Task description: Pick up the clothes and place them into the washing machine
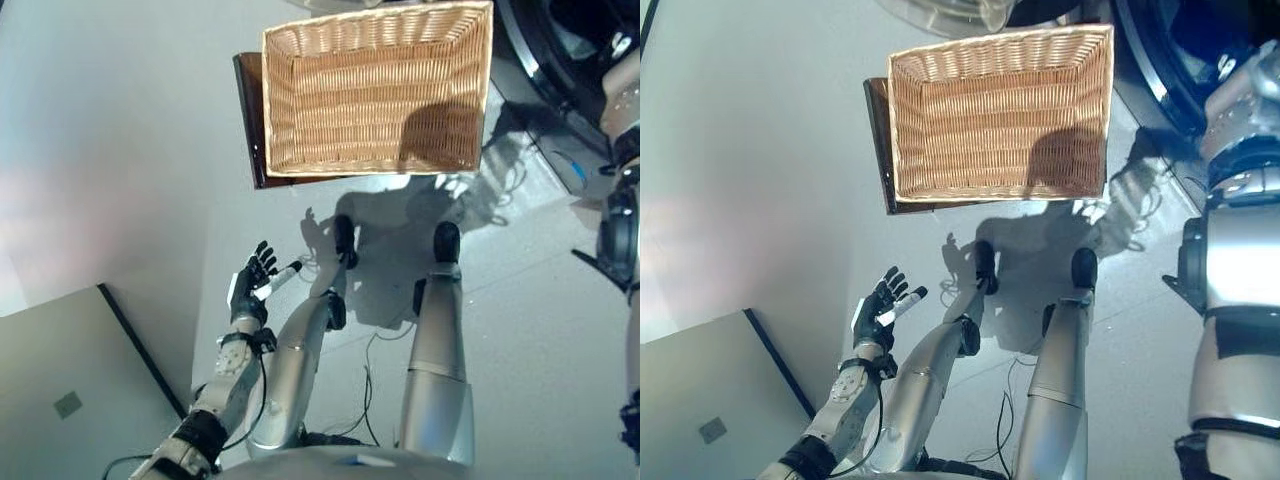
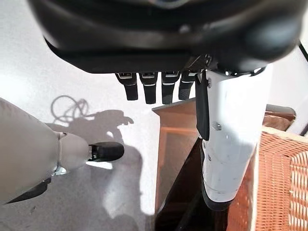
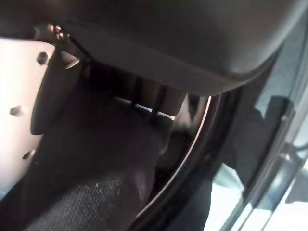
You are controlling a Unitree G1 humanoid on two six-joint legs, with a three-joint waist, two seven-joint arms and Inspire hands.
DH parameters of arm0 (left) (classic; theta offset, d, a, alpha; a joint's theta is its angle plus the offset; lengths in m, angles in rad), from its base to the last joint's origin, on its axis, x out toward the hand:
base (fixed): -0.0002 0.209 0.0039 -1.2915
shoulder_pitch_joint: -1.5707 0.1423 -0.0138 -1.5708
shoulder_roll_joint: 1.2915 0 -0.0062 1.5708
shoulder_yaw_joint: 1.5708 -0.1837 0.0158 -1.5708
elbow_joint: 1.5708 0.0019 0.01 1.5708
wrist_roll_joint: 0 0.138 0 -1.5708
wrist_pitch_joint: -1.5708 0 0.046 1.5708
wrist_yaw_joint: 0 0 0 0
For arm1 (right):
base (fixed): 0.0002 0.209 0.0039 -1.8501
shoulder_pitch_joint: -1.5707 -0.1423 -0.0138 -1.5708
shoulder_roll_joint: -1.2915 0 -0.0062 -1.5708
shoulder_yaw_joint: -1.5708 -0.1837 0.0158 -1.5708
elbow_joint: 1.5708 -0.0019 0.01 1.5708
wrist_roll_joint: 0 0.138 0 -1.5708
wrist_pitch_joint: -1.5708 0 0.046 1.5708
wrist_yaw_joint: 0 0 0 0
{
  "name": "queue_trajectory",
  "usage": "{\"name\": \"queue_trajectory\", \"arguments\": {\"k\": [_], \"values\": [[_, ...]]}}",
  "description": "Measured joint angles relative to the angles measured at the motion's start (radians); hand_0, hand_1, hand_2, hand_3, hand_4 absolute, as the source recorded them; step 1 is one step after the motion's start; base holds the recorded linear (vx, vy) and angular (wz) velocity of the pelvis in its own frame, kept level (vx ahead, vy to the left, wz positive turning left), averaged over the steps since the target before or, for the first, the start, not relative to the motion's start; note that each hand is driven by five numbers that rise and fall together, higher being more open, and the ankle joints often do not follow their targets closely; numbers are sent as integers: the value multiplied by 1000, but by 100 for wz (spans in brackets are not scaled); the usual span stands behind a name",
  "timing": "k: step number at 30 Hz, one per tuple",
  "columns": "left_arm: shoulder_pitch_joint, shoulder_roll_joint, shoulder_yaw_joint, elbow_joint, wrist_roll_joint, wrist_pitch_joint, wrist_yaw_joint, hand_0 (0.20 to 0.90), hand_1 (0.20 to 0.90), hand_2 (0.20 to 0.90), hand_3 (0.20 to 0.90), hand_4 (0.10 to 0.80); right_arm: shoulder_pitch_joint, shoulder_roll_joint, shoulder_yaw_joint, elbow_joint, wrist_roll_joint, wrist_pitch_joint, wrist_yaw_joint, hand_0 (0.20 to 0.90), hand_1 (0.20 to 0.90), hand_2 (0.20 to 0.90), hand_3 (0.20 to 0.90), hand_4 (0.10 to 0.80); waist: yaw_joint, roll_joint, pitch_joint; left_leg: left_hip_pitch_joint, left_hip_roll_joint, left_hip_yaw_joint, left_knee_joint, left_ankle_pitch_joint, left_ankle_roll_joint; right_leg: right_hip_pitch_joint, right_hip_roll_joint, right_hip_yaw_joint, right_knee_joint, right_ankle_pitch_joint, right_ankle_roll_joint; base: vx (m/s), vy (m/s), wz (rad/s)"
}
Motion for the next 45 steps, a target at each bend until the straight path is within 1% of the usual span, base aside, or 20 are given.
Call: {"name": "queue_trajectory", "arguments": {"k": [1, 4, 8, 11, 14, 16, 17, 19, 21, 24, 28, 29, 30, 31, 35, 38, 45], "values": [[0, 4, 0, -4, 0, -1, 6, 900, 900, 900, 900, 800, -8, -1, 31, 0, -15, 2, -17, 200, 200, 200, 200, 300, -1, 0, 0, -8, 0, 0, 4, 0, 0, -6, 1, 2, 1, 0, 0, 0, 0, 0], [0, 11, 1, -7, 0, -1, 11, 900, 900, 900, 900, 800, -13, -6, 67, -2, -60, 9, -37, 200, 200, 200, 200, 300, 0, 0, 0, -12, 1, -1, 6, 0, 0, -9, 3, 4, 2, -1, -1, 0, 0, 0], [0, 22, 1, -13, 0, -16, 15, 900, 900, 900, 900, 800, -17, -10, 73, -9, -98, 22, -69, 200, 200, 200, 200, 300, -1, 0, 0, -12, 1, -1, 7, 0, 0, -9, 4, 4, 2, -1, -1, 0, 0, 0], [0, 29, 2, -16, 1, -18, 18, 900, 900, 900, 900, 800, -19, -11, 99, -9, -195, 46, -130, 200, 200, 200, 200, 300, -2, 0, 0, -12, 0, -1, 13, -1, 0, -9, 4, 6, 9, -1, -1, 0, 0, 0], [1, 34, 5, -36, 0, -18, 35, 900, 900, 900, 900, 800, -35, -20, 125, -8, -263, 82, -167, 200, 200, 200, 200, 300, -1, 0, 0, -12, 0, -1, 16, -2, -3, -12, 5, 8, 16, -1, -1, 0, 0, 0], [2, 35, 5, -49, 1, -18, 37, 900, 900, 900, 900, 800, -77, -25, 194, 38, -332, 133, -172, 200, 200, 200, 200, 300, -1, 0, 0, -13, -1, 0, 16, -2, -3, -16, 4, 11, 20, -1, -1, 0, 0, 0], [3, 35, 5, -53, 1, -18, 37, 900, 900, 900, 900, 800, -79, -25, 202, 42, -347, 151, -173, 200, 200, 200, 200, 300, 1, 0, 0, -13, -2, 1, 16, -2, -3, -19, 4, 13, 22, -1, -1, 0, 0, 0], [9, 35, 10, -65, 1, -18, 37, 900, 900, 900, 900, 800, -80, -26, 321, 90, -501, 240, -167, 200, 200, 200, 200, 300, 4, 0, 0, -23, -5, 1, 20, -2, -3, -29, 4, 16, 30, -1, -1, -5, -1, 2], [13, 35, 15, -80, 0, -18, 37, 900, 900, 900, 900, 800, -81, -41, 350, 103, -587, 282, -167, 200, 200, 200, 200, 300, 5, 0, 0, -38, -5, -1, 29, -2, -3, -39, 3, 16, 33, -1, -1, -5, 4, 8], [13, 35, 18, -82, 1, -18, 35, 900, 900, 900, 900, 800, -80, -52, 351, 108, -669, 307, -165, 200, 200, 200, 200, 300, 5, 0, 0, -46, -6, -2, 35, -2, -3, -44, 2, 16, 32, 0, 0, -2, 2, 2], [13, 35, 19, -84, 0, -18, 34, 900, 900, 900, 900, 800, -81, -65, 352, 109, -727, 309, -146, 200, 200, 200, 200, 300, 12, 0, 0, -46, -7, -3, 35, -2, -3, -43, 1, 16, 31, 1, 1, 0, 0, 0], [13, 35, 19, -85, 0, -18, 33, 900, 900, 900, 900, 800, -81, -72, 353, 110, -738, 309, -144, 373, 373, 373, 373, 424, 16, 0, 0, -46, -7, -3, 36, -2, -3, -43, 1, 16, 31, 1, 2, 0, 0, 0], [13, 35, 19, -85, 0, -18, 33, 900, 900, 900, 900, 800, -81, -75, 353, 110, -744, 309, -143, 505, 505, 505, 505, 518, 17, 0, 0, -46, -7, -3, 36, -2, -3, -43, 1, 16, 31, 1, 2, 0, 0, 0], [13, 35, 19, -85, 0, -18, 33, 900, 900, 900, 900, 800, -80, -78, 353, 110, -749, 309, -143, 900, 900, 900, 900, 800, 19, 0, 0, -46, -7, -3, 36, -2, -3, -43, 1, 16, 31, 1, 2, 0, 0, 0], [13, 35, 19, -85, 0, -18, 33, 900, 900, 900, 900, 800, -81, -78, 360, 110, -765, 307, -124, 900, 900, 900, 900, 800, 19, 0, 0, -46, -8, -3, 36, -2, -3, -43, 1, 16, 30, 2, 3, 0, 0, 0], [13, 35, 19, -85, 0, -18, 33, 900, 900, 900, 900, 800, -81, -80, 380, 109, -773, 304, -122, 900, 900, 900, 900, 800, 19, 0, 0, -46, -8, -2, 36, -2, -3, -43, 2, 17, 28, 3, 4, 0, 0, 0], [13, 35, 19, -83, 0, -18, 33, 900, 900, 900, 900, 800, -81, -81, 382, 109, -774, 303, -123, 900, 900, 900, 900, 800, 19, 0, 0, -46, -8, -2, 36, -2, -3, -41, 1, 18, 26, 4, 5, 0, 0, 0]]}}
